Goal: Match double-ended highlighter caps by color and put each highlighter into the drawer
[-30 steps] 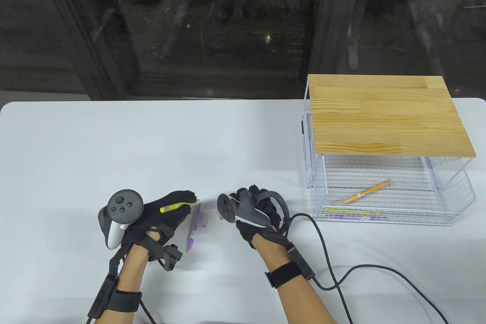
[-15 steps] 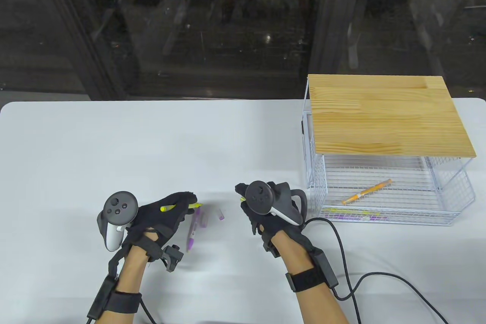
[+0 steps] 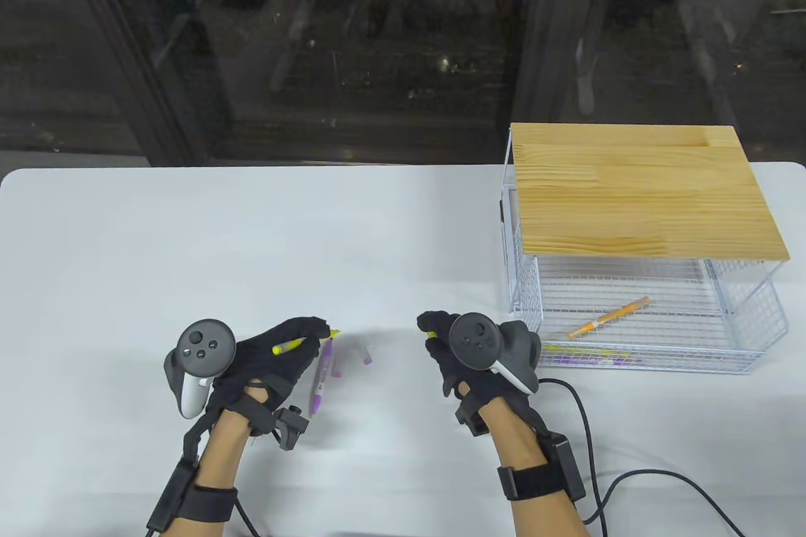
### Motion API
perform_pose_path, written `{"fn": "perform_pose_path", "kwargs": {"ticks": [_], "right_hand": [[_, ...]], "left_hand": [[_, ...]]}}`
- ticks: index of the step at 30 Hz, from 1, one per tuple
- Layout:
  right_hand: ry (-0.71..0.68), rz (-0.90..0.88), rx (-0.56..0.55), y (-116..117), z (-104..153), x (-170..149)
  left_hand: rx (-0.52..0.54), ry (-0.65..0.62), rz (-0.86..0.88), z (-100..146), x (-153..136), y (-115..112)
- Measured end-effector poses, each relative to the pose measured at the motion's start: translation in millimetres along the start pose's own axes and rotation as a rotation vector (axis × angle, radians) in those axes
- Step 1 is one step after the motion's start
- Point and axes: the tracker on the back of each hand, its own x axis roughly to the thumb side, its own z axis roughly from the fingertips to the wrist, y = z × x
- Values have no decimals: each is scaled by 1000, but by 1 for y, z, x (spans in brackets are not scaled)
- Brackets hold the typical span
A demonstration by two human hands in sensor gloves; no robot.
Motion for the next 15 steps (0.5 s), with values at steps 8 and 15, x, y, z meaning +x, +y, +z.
{"fn": "perform_pose_path", "kwargs": {"ticks": [8, 15], "right_hand": [[19, -90, -58, -5, 3, -9], [56, -262, -6, 2, 2, -21]], "left_hand": [[-99, -85, 6, -4, 1, -14], [-125, -65, 227, -5, -7, -17]]}}
